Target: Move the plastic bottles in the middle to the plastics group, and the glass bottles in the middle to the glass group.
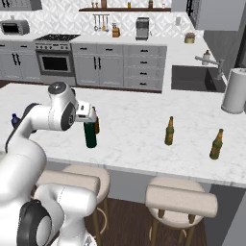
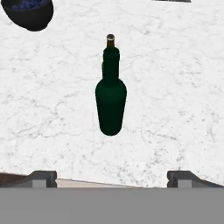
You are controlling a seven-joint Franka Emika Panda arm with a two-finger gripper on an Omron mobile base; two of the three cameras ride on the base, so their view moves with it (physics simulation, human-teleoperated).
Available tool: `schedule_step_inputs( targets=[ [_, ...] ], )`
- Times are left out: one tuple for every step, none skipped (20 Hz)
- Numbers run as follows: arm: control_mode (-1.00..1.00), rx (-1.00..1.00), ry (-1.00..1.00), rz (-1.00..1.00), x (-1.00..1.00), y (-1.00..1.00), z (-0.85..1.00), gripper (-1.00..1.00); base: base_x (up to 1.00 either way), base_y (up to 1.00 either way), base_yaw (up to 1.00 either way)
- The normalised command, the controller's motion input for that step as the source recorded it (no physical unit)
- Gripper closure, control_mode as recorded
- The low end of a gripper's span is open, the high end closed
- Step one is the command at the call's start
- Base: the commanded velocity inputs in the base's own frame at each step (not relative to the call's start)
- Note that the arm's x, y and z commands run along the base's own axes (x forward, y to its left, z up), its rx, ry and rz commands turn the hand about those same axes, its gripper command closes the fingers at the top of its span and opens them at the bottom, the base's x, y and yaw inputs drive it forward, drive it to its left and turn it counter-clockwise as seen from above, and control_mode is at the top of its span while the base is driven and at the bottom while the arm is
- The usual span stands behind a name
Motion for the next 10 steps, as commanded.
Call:
schedule_step_inputs(
  targets=[
    [-1.00,0.00,-0.01,0.05,0.31,0.00,-0.03,-1.00,0.00,0.00,0.00],
    [-1.00,0.00,0.00,0.04,0.45,0.00,0.00,-1.00,0.00,0.00,0.00],
    [-1.00,0.00,0.00,0.04,0.52,0.00,0.00,-1.00,0.00,0.00,0.00],
    [-1.00,0.00,0.00,0.04,0.51,0.00,0.00,-1.00,0.00,0.00,0.00],
    [-1.00,0.00,0.00,0.03,0.50,0.00,0.00,-1.00,0.00,0.00,0.00],
    [-1.00,0.00,0.00,0.03,0.39,0.00,0.00,-1.00,0.00,0.00,0.00],
    [-1.00,0.00,0.00,0.03,0.40,0.00,-0.04,-1.00,0.00,0.00,0.00],
    [-1.00,0.00,0.00,0.03,0.41,0.00,-0.07,-1.00,0.00,0.00,0.00],
    [-1.00,0.00,0.00,0.03,0.41,0.00,-0.12,-1.00,0.00,0.00,0.00],
    [-1.00,0.00,0.00,0.03,0.40,0.00,-0.14,-1.00,0.00,0.00,0.00]
  ],
)
